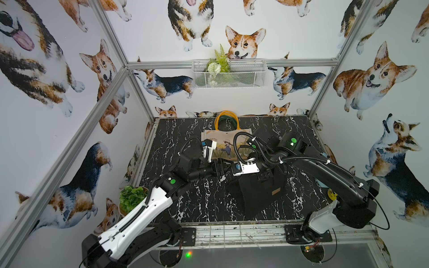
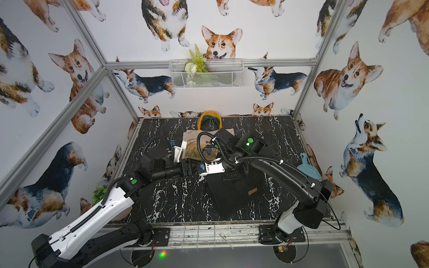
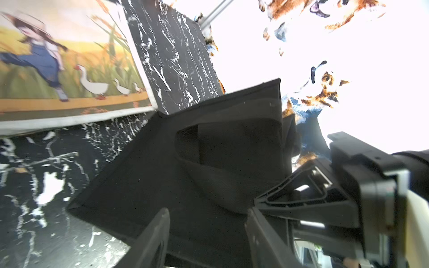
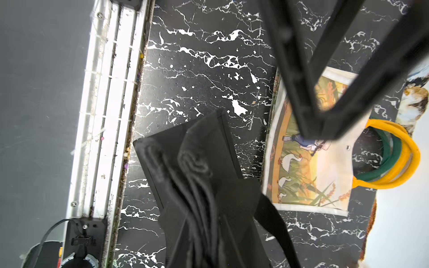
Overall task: Put away the canvas bag
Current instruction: Press the canvas bag at the center of the board.
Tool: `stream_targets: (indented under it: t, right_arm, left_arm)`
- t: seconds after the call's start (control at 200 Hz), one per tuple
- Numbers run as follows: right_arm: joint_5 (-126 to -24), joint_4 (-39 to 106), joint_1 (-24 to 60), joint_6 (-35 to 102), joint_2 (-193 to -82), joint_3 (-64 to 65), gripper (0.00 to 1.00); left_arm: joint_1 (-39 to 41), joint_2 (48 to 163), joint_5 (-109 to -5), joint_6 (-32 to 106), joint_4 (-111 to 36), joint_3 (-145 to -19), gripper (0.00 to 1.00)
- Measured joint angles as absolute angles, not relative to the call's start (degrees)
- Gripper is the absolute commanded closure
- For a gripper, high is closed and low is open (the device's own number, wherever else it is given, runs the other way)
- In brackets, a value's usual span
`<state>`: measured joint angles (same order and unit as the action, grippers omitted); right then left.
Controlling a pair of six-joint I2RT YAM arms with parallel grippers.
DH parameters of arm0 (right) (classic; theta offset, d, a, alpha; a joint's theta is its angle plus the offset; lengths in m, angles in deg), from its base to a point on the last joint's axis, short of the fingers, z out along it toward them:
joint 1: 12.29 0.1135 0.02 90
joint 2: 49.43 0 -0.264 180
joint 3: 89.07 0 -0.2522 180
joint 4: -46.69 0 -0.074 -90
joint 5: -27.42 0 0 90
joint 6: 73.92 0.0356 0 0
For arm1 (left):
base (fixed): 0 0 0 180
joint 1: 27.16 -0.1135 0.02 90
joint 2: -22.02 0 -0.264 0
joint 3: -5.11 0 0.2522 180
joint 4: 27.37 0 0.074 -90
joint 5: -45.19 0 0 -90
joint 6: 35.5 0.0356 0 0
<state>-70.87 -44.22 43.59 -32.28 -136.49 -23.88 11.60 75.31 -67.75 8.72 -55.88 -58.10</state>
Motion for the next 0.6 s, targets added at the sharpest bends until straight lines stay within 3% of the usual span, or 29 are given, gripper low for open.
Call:
stream_targets:
  t: [0.336,0.601]
  right_arm:
    - [-75.16,-46.51,43.09,-20.30,-135.49,-33.19,1.00]
    - [-88.97,-49.13,42.87,-7.56,-130.05,-32.67,1.00]
  left_arm:
    - [10.84,65.48,-66.83,14.23,-60.84,-55.74,0.42]
    - [10.84,57.85,-71.64,19.76,-52.27,-56.42,0.36]
